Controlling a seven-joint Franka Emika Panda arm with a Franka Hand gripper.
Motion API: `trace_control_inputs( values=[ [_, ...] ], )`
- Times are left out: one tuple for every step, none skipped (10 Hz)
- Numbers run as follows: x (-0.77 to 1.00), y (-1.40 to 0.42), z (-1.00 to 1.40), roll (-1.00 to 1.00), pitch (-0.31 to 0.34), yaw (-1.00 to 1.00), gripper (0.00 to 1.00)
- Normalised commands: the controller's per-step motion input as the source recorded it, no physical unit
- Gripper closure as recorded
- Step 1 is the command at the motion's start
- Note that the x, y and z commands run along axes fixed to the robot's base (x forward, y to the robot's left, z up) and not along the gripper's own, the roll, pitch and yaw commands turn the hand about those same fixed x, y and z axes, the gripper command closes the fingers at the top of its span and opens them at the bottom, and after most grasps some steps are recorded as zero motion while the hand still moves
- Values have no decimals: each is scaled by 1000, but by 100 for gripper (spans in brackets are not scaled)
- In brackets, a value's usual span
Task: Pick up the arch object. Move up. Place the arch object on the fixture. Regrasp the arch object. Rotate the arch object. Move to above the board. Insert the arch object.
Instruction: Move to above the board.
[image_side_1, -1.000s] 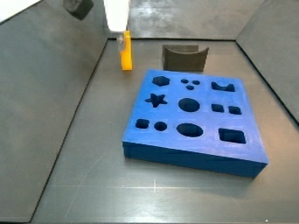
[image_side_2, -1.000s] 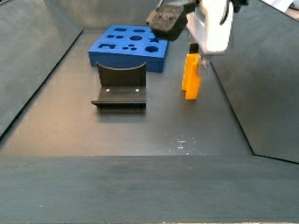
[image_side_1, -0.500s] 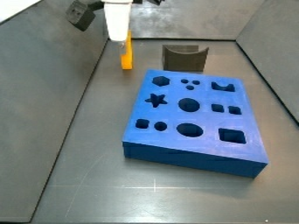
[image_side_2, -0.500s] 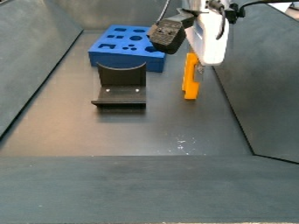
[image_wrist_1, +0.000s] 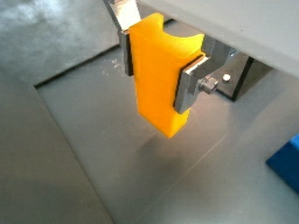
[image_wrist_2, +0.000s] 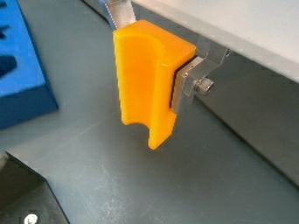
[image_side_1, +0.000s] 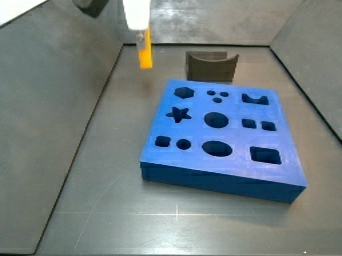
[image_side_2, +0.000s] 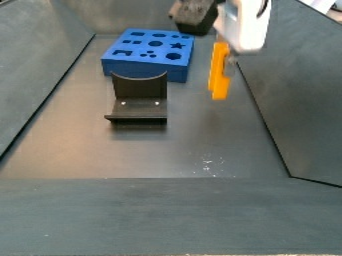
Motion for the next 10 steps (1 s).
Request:
trace_control_inputs(
  values=[
    [19,-44,1000,27,46,30,100],
    [19,-43,1000,30,48,26,100],
    [18,-42,1000,36,60,21,100],
    [18,-41,1000,40,68,20,100],
    [19,-39,1000,45,75,19,100],
    [19,-38,1000,47,79,18,100],
    [18,-36,1000,51,82,19,100],
    [19,-36,1000,52,83,18,100],
    [19,-34,1000,54,85,18,100],
    [19,-34,1000,55,84,19,100]
  ],
)
